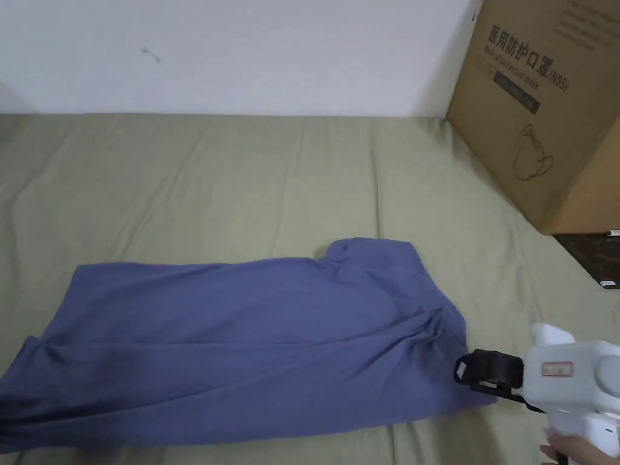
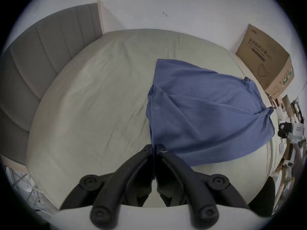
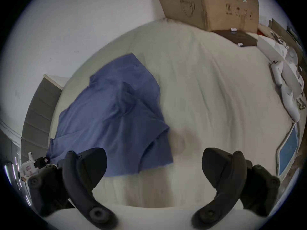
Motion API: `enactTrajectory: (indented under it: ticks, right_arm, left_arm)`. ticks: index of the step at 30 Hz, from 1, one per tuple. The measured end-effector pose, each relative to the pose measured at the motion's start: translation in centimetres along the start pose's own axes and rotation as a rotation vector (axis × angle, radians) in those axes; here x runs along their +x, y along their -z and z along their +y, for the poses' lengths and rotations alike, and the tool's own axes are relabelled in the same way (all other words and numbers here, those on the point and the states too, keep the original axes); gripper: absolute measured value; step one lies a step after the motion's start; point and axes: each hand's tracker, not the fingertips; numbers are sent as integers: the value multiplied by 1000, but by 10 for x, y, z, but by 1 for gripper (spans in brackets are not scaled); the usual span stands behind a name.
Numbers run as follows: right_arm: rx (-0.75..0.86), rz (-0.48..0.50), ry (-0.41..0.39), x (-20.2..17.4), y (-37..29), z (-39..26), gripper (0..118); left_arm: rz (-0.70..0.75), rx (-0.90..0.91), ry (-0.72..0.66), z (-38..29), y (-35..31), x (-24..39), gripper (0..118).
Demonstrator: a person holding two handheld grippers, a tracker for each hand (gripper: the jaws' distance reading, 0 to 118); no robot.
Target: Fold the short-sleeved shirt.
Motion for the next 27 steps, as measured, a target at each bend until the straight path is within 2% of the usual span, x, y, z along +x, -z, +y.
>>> enactTrajectory:
  ticks: [2, 4, 5, 6, 8, 9, 10, 11, 12, 13, 16, 20, 27]
  right_arm:
    - [-52, -10, -12, -2, 15, 3, 108]
    - [-102, -4, -60, -8, 24, 3, 106]
    - [-94, -30, -89, -13, 25, 2, 101]
    - [-77, -91, -137, -18, 22, 1, 89]
    - [-64, -48, -191, -24, 12, 0, 66]
    - [-62, -12, -192, -25, 8, -1, 46]
    - [-58, 27, -192, -27, 3, -1, 21]
    - [-51, -2, -195, -29, -6, -4, 7]
    - [-28, -35, -239, -32, -14, -5, 7]
    - [-17, -24, -259, -32, -21, -6, 7]
    - [-22, -17, -251, -24, -46, -15, 7]
    - [-36, -35, -227, 2, -73, -47, 7]
    - [-97, -18, -137, 42, -85, -114, 7]
  left_arm:
    - [-2, -5, -16, -2, 2, 1, 2]
    - [-3, -13, -33, -2, 6, -1, 2]
    - [-9, -19, -42, -3, 7, -2, 2]
    - [-8, -21, -49, -4, 7, -2, 2]
    - [-17, -17, -65, -2, 6, -4, 2]
    - [-19, -13, -70, -3, 4, -5, 2]
    - [-26, -5, -76, -3, 1, -4, 2]
    - [-24, -1, -75, 0, 0, -5, 2]
    - [-26, 4, -70, 0, -4, -5, 2]
    - [-31, 7, -67, 0, -8, -5, 2]
    - [-49, 14, -71, -4, -26, -7, 2]
    - [-73, -11, -82, -37, -49, -12, 2]
    - [-111, -89, -146, -120, -65, -24, 2]
